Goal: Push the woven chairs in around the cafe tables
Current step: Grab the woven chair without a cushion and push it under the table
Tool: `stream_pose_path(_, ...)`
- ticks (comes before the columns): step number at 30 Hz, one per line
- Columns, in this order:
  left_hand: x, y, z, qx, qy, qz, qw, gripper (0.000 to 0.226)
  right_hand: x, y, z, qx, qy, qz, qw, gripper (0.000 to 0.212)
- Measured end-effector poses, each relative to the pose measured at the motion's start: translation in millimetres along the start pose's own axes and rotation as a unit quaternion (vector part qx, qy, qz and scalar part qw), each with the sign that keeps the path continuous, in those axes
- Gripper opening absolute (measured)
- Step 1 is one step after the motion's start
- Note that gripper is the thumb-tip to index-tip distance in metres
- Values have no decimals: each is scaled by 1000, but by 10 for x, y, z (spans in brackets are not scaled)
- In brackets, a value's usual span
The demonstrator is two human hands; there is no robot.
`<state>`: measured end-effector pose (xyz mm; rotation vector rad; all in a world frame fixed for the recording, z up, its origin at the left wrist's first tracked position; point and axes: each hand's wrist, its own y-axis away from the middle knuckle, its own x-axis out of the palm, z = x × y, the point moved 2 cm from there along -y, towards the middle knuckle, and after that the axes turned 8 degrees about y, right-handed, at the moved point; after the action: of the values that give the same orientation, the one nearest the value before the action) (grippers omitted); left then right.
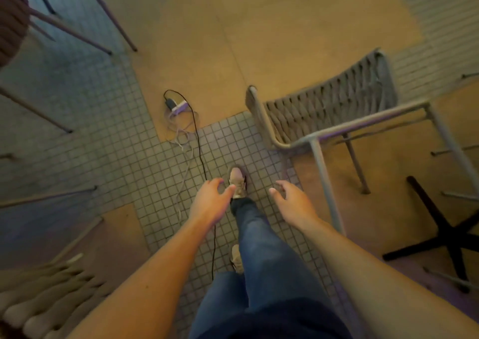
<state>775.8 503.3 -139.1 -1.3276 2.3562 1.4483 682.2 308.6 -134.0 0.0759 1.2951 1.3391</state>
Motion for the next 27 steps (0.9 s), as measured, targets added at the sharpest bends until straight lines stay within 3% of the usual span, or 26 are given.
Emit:
stream_pose_path(11, -1654, -2069, -1304, 65, -137, -35, 988, 68, -1387, -2069, 1454, -19, 80, -22, 996, 54)
stream_pose_path(16, -2175, -2800, -1950, 147, -214, -48, 965, 71, -1828, -2816, 1985, 5, 32, -31, 999, 54)
stream_pose_path(20, -2354, -3412, -2524, 202, -247, -16, 948, 60, -2095, -3242, 2205, 65, -50, -72, 994, 53)
stream_pose_path(27, -2529, -4638, -3800, 241, -282, 49, 927, 58, -2698, -4096, 2337, 179, -196, -116, 957, 53)
